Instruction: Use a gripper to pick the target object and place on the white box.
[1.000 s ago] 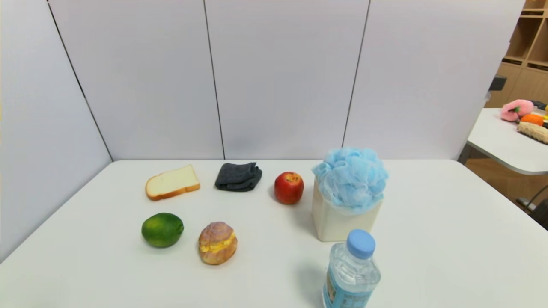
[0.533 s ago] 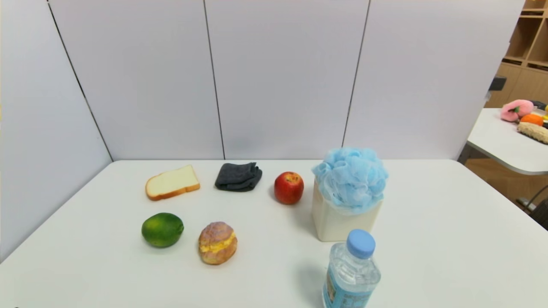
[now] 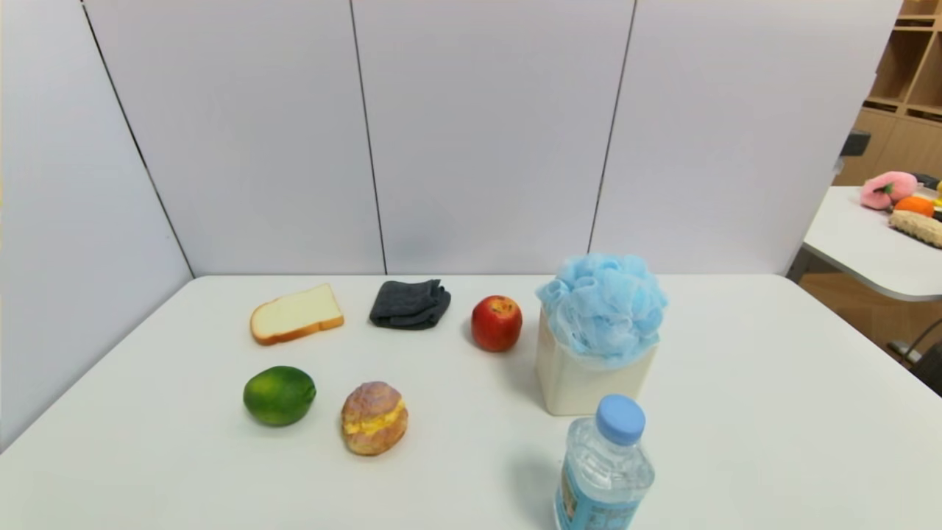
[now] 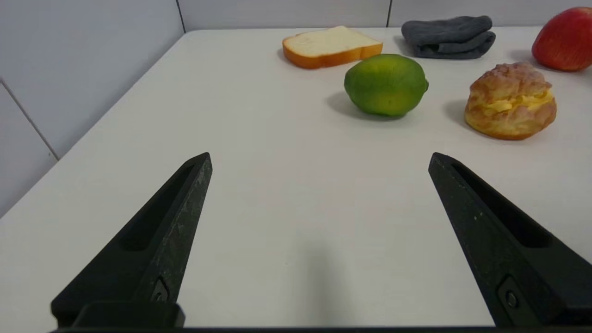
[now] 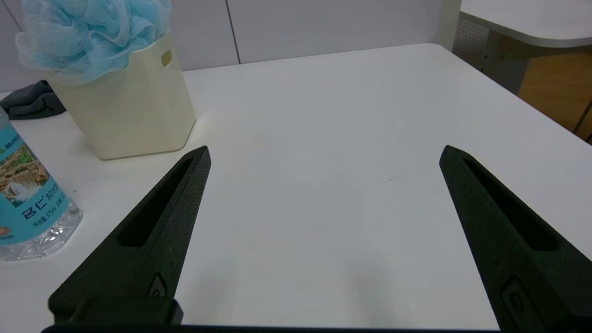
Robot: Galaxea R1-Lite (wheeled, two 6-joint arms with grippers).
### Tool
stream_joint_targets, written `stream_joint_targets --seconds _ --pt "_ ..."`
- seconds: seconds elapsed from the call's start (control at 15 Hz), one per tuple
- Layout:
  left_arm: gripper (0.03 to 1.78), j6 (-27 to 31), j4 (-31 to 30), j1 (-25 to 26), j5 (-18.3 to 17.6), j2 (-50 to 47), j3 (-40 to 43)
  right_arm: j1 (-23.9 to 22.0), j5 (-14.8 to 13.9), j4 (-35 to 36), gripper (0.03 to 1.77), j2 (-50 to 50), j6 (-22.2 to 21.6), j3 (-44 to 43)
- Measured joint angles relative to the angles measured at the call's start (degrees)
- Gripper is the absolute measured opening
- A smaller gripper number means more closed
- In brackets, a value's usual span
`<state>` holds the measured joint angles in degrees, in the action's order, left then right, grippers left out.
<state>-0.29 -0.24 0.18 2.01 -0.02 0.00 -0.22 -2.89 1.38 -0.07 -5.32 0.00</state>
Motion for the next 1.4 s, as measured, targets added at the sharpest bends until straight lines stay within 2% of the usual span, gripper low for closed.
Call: stream_joint_targets --seconds 1.4 --pt "1.69 -1.24 0.0 -0.02 -0.17 -0.02 0.0 0.0 0.0 0.0 1.71 0.0 0.0 0.0"
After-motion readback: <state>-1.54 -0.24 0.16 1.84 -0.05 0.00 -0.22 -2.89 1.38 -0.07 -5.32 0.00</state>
